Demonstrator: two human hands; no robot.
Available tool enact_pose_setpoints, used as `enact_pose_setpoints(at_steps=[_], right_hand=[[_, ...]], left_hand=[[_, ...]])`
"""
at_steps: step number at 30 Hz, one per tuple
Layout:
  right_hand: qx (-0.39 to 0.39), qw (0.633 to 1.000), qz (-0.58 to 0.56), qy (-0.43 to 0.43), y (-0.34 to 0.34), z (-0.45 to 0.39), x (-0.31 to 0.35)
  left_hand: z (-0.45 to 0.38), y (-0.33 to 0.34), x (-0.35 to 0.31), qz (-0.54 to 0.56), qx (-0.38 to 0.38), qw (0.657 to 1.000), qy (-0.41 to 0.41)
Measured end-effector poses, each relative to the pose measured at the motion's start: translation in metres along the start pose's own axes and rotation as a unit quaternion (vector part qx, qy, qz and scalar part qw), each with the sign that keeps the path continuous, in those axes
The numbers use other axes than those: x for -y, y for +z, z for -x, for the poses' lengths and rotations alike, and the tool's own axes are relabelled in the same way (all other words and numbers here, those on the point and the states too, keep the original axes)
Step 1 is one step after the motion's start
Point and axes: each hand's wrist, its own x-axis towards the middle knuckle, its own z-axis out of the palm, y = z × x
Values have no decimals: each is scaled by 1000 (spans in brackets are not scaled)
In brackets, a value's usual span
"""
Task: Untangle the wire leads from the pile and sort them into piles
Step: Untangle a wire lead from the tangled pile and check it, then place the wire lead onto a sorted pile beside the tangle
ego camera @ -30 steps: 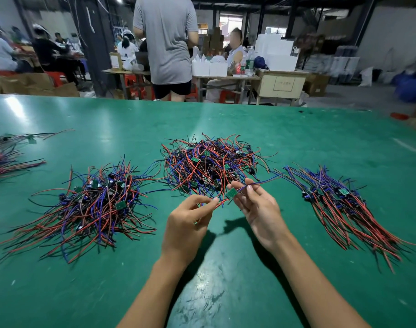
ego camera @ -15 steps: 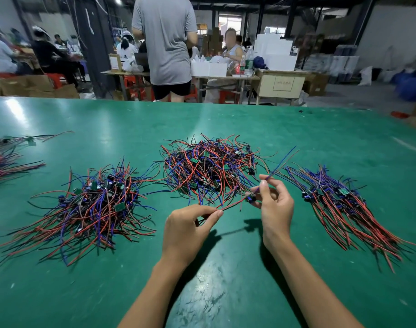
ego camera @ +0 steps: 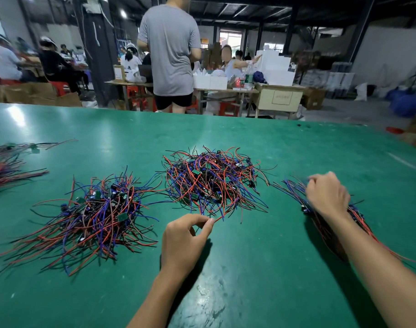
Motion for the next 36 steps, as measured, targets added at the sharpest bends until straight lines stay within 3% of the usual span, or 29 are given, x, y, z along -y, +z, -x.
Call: enact_pose_setpoints(at_steps=[1, 3, 5, 7, 9, 11, 15, 19, 24, 30, 33, 36], right_hand=[[31, 998, 61, 4, 3, 3, -4], [10, 994, 106, -20, 10, 14, -1], [-38, 993, 38, -108, 19, 28, 17], [-5, 983, -30, -178, 32, 46, 42], [74, 982, -46, -170, 52, 61, 59], [89, 985, -46, -137, 70, 71, 63], [10, 985, -130, -110, 72, 82, 63], [-144, 952, -238, -127, 58, 102, 65], [-255, 893, -259, -267, 42, 130, 86], [-210, 822, -206, -487, 48, 159, 107], [-190, 809, -191, -522, 49, 163, 107], [-198, 820, -200, -498, 47, 159, 103]], left_hand=[[0, 0, 1, -2, 3, 1000, -4], [1, 0, 2, -5, 11, 1000, -11], [-1, 0, 2, -10, 11, 1000, -16], [-3, -1, 3, -10, 14, 1000, -23], [-2, -1, 3, -8, 14, 999, -33], [-1, -2, 3, -5, 12, 999, -42], [-3, -3, -1, -4, 7, 999, -48], [-2, 1, -1, -1, 17, 999, -41], [-5, 3, -5, 53, 16, 997, -57], [-9, 1, -9, 252, 83, 939, -218], [-12, -3, -7, 316, 67, 910, -260], [-17, -6, -3, 363, 38, 879, -306]])
